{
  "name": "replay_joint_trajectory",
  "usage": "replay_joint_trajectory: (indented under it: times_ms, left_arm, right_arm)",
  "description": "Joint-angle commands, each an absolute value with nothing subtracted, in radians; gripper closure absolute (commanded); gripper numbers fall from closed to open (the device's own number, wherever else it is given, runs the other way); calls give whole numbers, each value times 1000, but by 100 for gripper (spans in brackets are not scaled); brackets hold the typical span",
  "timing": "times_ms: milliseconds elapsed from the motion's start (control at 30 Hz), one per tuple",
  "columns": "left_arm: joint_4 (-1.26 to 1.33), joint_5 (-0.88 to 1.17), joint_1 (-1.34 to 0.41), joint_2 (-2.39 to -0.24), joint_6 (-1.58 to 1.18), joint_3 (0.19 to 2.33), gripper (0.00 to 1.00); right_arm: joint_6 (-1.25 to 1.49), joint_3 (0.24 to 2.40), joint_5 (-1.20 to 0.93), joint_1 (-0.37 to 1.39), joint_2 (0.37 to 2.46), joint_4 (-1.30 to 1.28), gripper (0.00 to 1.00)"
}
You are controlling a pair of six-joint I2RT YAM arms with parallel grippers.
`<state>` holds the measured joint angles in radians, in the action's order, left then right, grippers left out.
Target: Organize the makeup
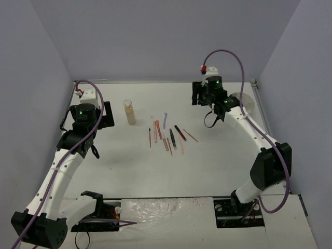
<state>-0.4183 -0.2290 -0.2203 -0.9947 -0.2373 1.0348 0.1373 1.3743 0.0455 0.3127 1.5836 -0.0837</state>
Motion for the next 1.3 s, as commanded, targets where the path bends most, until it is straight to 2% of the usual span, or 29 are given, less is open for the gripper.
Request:
replay_joint_trajectory:
  times_ms: [0,133,333,733,1267]
  left_arm:
    - [-379,-188,-212,-997,-224,1066,3]
    - [-377,-173,-210,-1008,-226,1066,3]
    - [-380,-160,-210,-1018,-230,1069,3]
    - [-380,-144,-210,-1023,-232,1072,3]
    - [-380,-138,-210,-1029,-230,1071,3]
  right_arm:
    - [91,1286,-17,454,1584,-64,40]
    - [77,1263,-35,521,1640,-64,42]
    - [76,1237,-22,534,1722,-73,44]
    - [31,1241,-81,453,1834,-167,60]
    - [-25,1276,-103,433,1930,-212,69]
